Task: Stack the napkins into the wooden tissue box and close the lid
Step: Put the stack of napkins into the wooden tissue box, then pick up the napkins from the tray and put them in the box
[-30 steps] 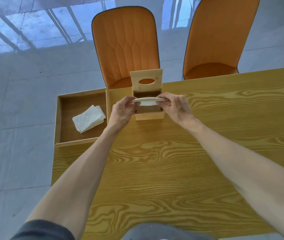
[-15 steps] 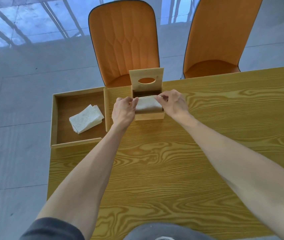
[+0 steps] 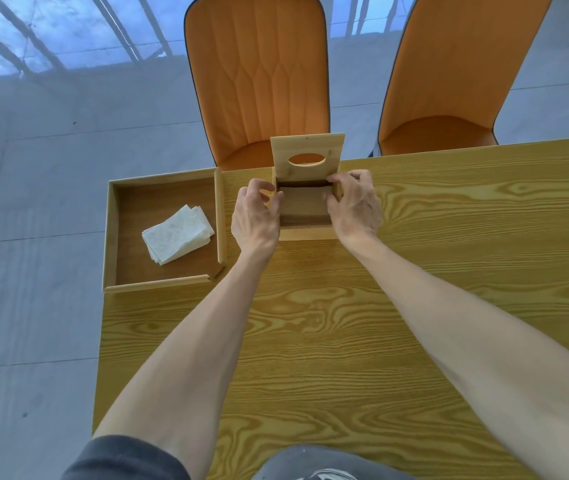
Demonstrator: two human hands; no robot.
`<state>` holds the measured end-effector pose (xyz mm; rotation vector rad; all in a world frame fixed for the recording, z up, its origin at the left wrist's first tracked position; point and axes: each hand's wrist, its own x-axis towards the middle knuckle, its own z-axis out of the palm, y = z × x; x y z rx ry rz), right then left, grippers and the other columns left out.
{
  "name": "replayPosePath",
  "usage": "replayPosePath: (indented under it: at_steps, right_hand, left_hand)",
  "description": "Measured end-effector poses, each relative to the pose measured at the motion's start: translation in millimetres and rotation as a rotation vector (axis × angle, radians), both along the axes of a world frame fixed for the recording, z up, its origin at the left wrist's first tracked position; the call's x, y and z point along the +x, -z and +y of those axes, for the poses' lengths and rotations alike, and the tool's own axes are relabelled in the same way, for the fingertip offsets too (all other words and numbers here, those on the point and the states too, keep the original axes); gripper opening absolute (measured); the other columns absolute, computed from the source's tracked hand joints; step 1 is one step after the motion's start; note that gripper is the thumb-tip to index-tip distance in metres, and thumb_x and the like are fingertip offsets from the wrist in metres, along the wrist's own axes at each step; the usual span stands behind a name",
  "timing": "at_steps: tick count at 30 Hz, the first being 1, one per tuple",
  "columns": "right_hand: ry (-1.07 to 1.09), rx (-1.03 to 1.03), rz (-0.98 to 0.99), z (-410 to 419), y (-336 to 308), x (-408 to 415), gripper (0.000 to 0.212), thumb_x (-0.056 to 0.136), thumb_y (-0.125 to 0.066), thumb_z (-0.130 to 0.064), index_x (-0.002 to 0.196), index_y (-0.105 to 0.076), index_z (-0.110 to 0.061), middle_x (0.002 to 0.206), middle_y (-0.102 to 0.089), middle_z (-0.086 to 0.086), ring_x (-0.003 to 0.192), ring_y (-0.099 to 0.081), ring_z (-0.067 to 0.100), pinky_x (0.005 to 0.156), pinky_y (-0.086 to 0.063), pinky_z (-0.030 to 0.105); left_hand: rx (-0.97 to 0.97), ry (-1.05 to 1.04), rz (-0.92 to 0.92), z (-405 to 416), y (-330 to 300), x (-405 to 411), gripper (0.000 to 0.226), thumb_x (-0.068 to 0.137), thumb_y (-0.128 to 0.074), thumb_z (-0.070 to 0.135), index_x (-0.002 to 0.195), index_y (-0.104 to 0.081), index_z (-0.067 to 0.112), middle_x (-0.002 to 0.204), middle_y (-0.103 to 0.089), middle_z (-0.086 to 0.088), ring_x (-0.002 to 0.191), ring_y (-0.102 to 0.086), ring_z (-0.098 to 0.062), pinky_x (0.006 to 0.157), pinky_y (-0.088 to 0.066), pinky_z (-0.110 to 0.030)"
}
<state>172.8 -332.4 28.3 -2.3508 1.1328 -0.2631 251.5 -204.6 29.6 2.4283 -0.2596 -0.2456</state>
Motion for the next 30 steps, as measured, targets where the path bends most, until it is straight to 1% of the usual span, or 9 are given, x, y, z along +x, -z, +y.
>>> replayPosePath:
  at_steps: [3,8,12,16,21,24,26,28,30]
  right_hand:
    - [-0.005,0.011,-0.034,3.9,0.7,-2.8,0.031,0.089,-0.07,-0.028,0.119,-0.067,-0.022,0.125,-0.056,0.004,0.105,-0.061,0.023,0.072,-0.042,0.026]
    - [-0.01,-0.062,-0.234,28.8,-9.2,-9.0,0.033,0.092,-0.064,-0.031,0.122,-0.062,-0.018,0.124,-0.054,0.008,0.113,-0.053,0.022,0.096,-0.043,0.03]
    - [-0.219,0.032,-0.437,77.8,-25.5,9.7,0.029,0.096,-0.059,-0.02,0.123,-0.063,-0.01,0.111,-0.065,0.005,0.092,-0.062,0.014,0.082,-0.054,0.028]
    - [-0.401,0.299,-0.219,131.1,-26.3,55.4,0.042,0.1,-0.053,-0.027,0.135,-0.056,-0.006,0.122,-0.068,0.011,0.106,-0.067,0.019,0.092,-0.052,0.031]
    - [-0.501,0.493,0.143,173.4,-20.4,105.8,0.051,0.101,-0.047,-0.026,0.143,-0.04,0.004,0.144,-0.05,0.02,0.132,-0.049,0.034,0.107,-0.041,0.041]
    - [-0.504,0.618,0.287,185.8,-9.1,125.5,0.063,0.101,-0.048,-0.03,0.15,-0.024,0.001,0.15,-0.039,0.019,0.137,-0.041,0.034,0.108,-0.036,0.038]
    - [-0.465,0.693,0.347,191.9,-0.4,131.6,0.064,0.101,-0.047,-0.032,0.15,-0.021,-0.002,0.148,-0.042,0.018,0.133,-0.044,0.033,0.105,-0.038,0.038]
    - [-0.462,0.68,0.364,196.3,6.1,132.4,0.059,0.1,-0.046,-0.031,0.147,-0.027,-0.002,0.143,-0.048,0.019,0.128,-0.048,0.033,0.104,-0.041,0.04]
    - [-0.483,0.625,0.363,197.5,9.9,131.1,0.049,0.099,-0.046,-0.028,0.14,-0.041,-0.001,0.135,-0.055,0.018,0.122,-0.053,0.033,0.101,-0.045,0.04]
  left_hand:
    - [-0.015,-0.013,-0.006,13.5,-0.1,4.1,0.023,0.096,-0.062,0.038,0.111,-0.063,0.021,0.104,-0.066,0.001,0.085,-0.058,-0.011,0.066,-0.043,-0.029]
    - [-0.071,-0.173,-0.034,66.7,1.3,18.1,0.026,0.096,-0.062,0.035,0.117,-0.059,0.019,0.106,-0.065,-0.001,0.095,-0.064,-0.018,0.076,-0.052,-0.036]
    - [-0.004,-0.396,-0.013,125.1,2.4,40.1,0.044,0.097,-0.06,0.034,0.137,-0.049,0.018,0.133,-0.057,-0.009,0.124,-0.054,-0.024,0.097,-0.048,-0.037]
    - [-0.012,-0.563,0.288,162.3,-1.9,58.6,0.062,0.102,-0.053,0.034,0.155,-0.027,0.014,0.154,-0.044,-0.014,0.139,-0.046,-0.033,0.111,-0.04,-0.044]
    - [-0.116,-0.563,0.577,182.2,10.1,76.5,0.07,0.102,-0.052,0.034,0.159,-0.017,0.014,0.161,-0.035,-0.013,0.141,-0.045,-0.034,0.115,-0.041,-0.048]
    - [-0.202,-0.596,0.638,186.0,14.7,85.5,0.069,0.102,-0.055,0.027,0.158,-0.02,0.01,0.159,-0.038,-0.012,0.141,-0.045,-0.033,0.112,-0.043,-0.047]
    - [-0.22,-0.613,0.672,187.7,16.1,91.0,0.062,0.1,-0.058,0.022,0.153,-0.03,0.005,0.145,-0.05,-0.011,0.132,-0.053,-0.032,0.098,-0.05,-0.04]
    - [-0.217,-0.596,0.692,189.2,18.8,99.1,0.051,0.097,-0.062,0.02,0.141,-0.046,0.001,0.133,-0.06,-0.01,0.12,-0.061,-0.031,0.083,-0.051,-0.039]
    - [-0.198,-0.582,0.739,190.6,20.5,105.7,0.048,0.094,-0.066,0.021,0.135,-0.052,0.001,0.132,-0.063,-0.014,0.119,-0.062,-0.031,0.084,-0.052,-0.039]
